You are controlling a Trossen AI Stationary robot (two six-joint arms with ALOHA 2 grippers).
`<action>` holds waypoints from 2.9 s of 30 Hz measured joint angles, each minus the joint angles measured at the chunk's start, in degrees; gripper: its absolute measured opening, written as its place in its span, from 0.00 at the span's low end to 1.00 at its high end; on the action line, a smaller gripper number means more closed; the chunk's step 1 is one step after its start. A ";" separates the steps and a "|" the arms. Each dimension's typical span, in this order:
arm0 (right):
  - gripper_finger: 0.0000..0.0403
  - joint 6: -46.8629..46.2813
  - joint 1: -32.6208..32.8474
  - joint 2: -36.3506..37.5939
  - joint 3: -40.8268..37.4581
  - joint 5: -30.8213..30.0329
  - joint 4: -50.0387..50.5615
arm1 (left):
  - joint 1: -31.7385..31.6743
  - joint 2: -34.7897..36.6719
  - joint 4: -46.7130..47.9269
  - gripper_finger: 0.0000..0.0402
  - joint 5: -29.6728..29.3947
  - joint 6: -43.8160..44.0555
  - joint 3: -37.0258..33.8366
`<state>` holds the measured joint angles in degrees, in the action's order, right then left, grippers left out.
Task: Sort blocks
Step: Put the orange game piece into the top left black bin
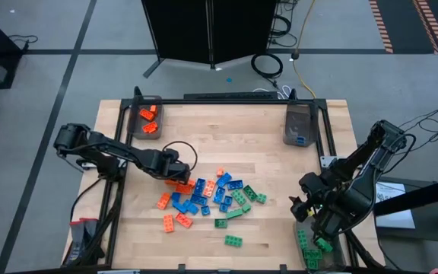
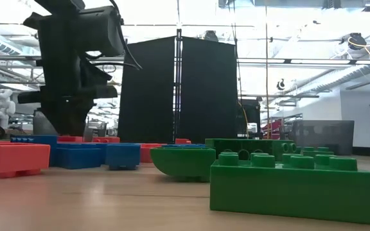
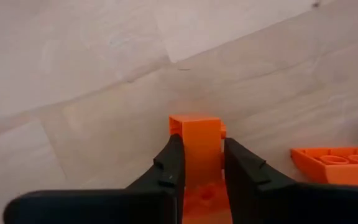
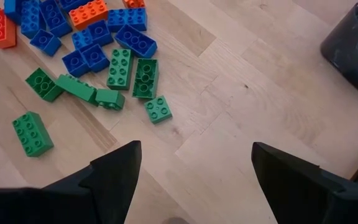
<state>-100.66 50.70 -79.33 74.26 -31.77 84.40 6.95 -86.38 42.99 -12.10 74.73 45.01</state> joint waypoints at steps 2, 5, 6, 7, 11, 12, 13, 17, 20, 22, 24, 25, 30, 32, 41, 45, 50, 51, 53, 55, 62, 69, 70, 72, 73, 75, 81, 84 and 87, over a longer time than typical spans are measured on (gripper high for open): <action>0.74 0.00 0.02 0.00 -0.02 -0.19 0.28 | -0.01 0.24 -1.04 0.16 -0.07 -0.62 -0.01; 0.74 0.00 0.00 0.00 -0.02 -0.26 0.59 | -0.01 0.84 -2.50 0.16 -0.11 -0.57 -0.02; 0.74 0.00 0.01 0.00 -0.02 -0.26 0.62 | 0.02 1.12 -3.66 0.16 -0.12 -0.48 -0.02; 0.74 0.00 0.02 0.00 -0.02 -0.26 0.61 | 0.10 1.54 -4.70 0.16 -0.13 -0.36 0.00; 0.74 0.00 0.01 0.00 -0.02 -0.26 0.64 | 0.20 3.83 -6.40 0.16 -1.53 -0.23 1.50; 0.74 0.00 0.01 0.00 -0.02 -0.26 0.71 | 0.20 4.48 -6.52 0.16 -2.66 -0.49 2.20; 0.74 0.01 0.02 0.00 -0.02 -0.26 0.84 | 0.20 5.13 -6.43 0.16 -4.02 -0.95 3.00; 0.74 0.57 0.00 0.00 -0.02 -1.84 1.13 | -1.16 7.53 -3.31 0.16 -10.64 -4.41 7.41; 0.74 1.09 0.00 0.00 -0.02 -2.94 1.24 | -3.49 8.73 3.67 0.16 -15.65 -7.92 11.38; 0.74 1.11 0.00 0.00 -0.02 -2.95 1.34 | -5.41 9.16 9.90 0.16 -19.09 -9.23 13.99; 0.74 1.09 0.02 0.00 -0.02 -2.90 1.29 | -7.58 9.57 15.49 0.16 -22.44 -10.62 16.13; 0.74 1.07 0.02 0.00 -0.02 -2.93 1.29 | -8.66 9.85 17.97 0.16 -24.45 -11.69 17.00; 0.74 0.88 0.02 0.00 -0.02 -2.90 1.02 | -16.30 11.81 27.26 0.16 -30.77 -11.70 17.87; 0.74 0.87 0.00 0.00 -0.02 -2.93 0.78 | -19.80 12.87 28.27 0.16 -31.39 -12.12 17.06; 0.74 0.87 0.00 0.00 -0.02 -2.92 0.46 | -34.97 17.51 26.99 0.16 -31.51 -15.89 10.11; 0.74 0.96 0.00 0.00 -0.02 -2.93 0.49 | -39.63 20.45 19.72 0.16 -26.02 -19.45 4.96; 0.74 2.43 0.02 0.00 -0.02 -2.95 0.54 | -44.07 21.28 12.95 0.16 -21.37 -21.75 -0.57; 0.74 2.70 0.01 0.00 -0.02 -2.95 0.56 | -44.90 21.26 12.00 0.16 -20.78 -22.32 -1.53; 0.74 2.97 0.02 0.00 -0.02 -2.95 0.73 | -46.65 21.13 9.84 0.16 -19.39 -23.24 -3.50; 0.74 3.00 0.01 0.00 -0.02 -2.95 0.82 | -48.32 21.13 8.05 0.16 -18.75 -24.11 -5.09; 0.74 2.99 0.02 0.00 -0.02 -2.95 0.78 | -51.12 21.13 4.50 0.16 -17.71 -26.01 -6.94; 0.74 2.93 0.00 0.00 -0.02 -2.95 0.76 | -51.20 21.13 1.41 0.46 -16.39 -30.46 -6.97; 0.74 2.91 0.01 0.00 -0.02 -2.95 0.76 | -51.20 21.13 1.39 0.51 -16.24 -30.61 -6.97; 0.74 2.85 0.00 0.00 -0.02 -2.95 0.76 | -51.19 21.13 1.41 0.59 -15.77 -30.71 -6.97; 0.74 2.82 0.02 0.00 -0.02 -2.95 0.75 | -51.20 21.13 1.41 0.62 -15.73 -30.74 -6.97; 0.74 2.79 0.02 0.00 -0.02 -2.95 0.74 | -51.20 21.22 1.05 0.66 -14.38 -30.73 -6.97; 0.74 2.35 0.00 0.00 -0.02 -2.95 0.72 | -49.08 24.15 -10.38 0.68 3.78 -42.60 -4.88; 0.74 2.33 0.02 0.00 -0.02 -2.95 0.72 | -45.81 25.92 -19.18 0.68 14.92 -48.65 -3.36; 0.74 2.06 0.00 0.00 -0.02 -2.95 0.72 | -40.45 26.81 -29.44 0.69 23.56 -57.43 -2.57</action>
<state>-98.61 50.70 -79.33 74.24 -34.72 85.12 -33.50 -59.57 13.55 11.46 17.31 42.44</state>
